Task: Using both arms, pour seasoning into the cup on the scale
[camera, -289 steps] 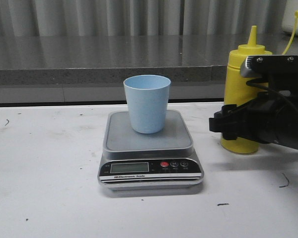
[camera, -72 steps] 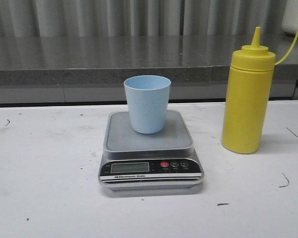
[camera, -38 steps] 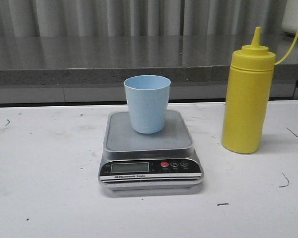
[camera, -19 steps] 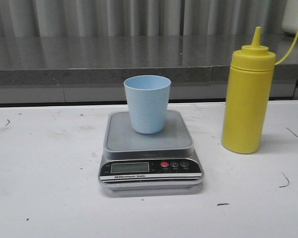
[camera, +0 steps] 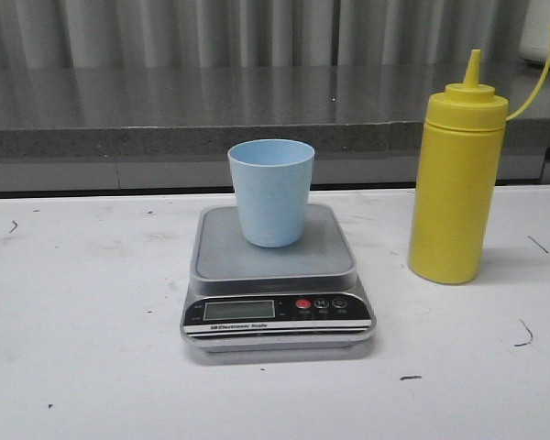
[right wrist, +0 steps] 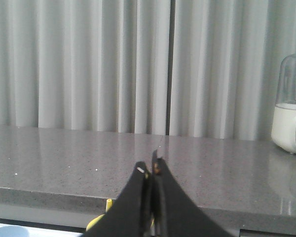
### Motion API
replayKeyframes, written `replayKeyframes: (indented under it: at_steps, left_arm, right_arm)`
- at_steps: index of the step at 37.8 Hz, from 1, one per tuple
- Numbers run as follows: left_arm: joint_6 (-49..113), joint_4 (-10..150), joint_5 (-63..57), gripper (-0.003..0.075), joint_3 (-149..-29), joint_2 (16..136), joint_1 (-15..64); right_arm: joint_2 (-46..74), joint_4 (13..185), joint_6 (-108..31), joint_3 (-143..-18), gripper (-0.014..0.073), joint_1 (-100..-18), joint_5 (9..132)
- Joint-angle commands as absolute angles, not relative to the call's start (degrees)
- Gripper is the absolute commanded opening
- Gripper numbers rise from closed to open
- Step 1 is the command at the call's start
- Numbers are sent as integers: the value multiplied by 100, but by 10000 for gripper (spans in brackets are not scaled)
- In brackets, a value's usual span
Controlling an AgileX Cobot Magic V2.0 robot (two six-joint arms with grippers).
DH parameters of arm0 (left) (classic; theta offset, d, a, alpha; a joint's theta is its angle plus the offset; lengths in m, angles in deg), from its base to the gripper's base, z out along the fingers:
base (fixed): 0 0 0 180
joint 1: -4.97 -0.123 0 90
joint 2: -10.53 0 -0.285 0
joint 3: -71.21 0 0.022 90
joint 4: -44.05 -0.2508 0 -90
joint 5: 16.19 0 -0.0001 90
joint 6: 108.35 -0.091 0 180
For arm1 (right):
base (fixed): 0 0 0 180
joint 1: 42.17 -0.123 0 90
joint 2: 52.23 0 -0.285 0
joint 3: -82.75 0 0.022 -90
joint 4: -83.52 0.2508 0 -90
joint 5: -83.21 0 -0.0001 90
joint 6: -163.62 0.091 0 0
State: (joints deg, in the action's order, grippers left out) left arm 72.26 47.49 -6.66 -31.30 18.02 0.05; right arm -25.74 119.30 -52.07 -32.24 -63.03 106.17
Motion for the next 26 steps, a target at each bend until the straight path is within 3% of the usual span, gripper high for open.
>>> replayKeyframes:
  at_steps: [1,6,11,16,26]
  left_arm:
    - [7272,4804,-1189,-20,-2990,1703,14]
    - [7272,4804,-1189,-20,-2990,1703,14]
    - [7272,4804,-1189,-20,-2990,1703,14]
    - [7272,4804,-1189,-20,-2990,1703,14]
    - [7272,4804,-1189,-20,-2990,1703,14]
  right_arm:
    - [-2561,11263,-5170,-3382,-69,-6277,10895]
    - [-2561,9687,-4680,-3382,-69,-6138,10285]
    - [-2567,8520,-3220,-3306,-69,-5586,9878]
    - [-2610,8189,-1869,-3122,-69,-4961,9611]
    - [-3497,8352,-1770,-2325,-69,-4544,8712]
